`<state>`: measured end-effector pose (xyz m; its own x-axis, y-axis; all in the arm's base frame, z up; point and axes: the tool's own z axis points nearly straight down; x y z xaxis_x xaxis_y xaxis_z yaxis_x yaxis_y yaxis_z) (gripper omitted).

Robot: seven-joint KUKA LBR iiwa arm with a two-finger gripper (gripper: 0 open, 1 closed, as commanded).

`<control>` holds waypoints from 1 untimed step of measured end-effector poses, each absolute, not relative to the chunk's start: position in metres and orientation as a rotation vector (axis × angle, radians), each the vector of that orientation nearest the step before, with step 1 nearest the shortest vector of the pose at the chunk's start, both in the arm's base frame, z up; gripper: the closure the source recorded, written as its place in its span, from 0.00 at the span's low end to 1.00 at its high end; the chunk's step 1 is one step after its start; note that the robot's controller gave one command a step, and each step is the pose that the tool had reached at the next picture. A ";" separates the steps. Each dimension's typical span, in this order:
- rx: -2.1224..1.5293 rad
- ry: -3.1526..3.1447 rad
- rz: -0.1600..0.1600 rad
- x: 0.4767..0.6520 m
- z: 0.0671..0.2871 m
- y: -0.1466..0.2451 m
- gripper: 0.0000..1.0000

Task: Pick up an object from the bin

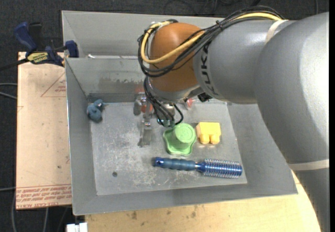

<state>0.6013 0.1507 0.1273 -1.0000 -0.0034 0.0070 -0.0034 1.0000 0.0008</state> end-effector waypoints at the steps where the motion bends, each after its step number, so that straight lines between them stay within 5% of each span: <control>1: -0.249 -3.133 0.003 0.584 0.148 0.055 0.00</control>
Offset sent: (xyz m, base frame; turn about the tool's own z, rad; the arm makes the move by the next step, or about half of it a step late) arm -0.0178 -0.0921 0.0207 0.1556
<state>0.5840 0.0550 0.1481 -0.9875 0.1578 -0.0011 0.1579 0.9875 -0.0017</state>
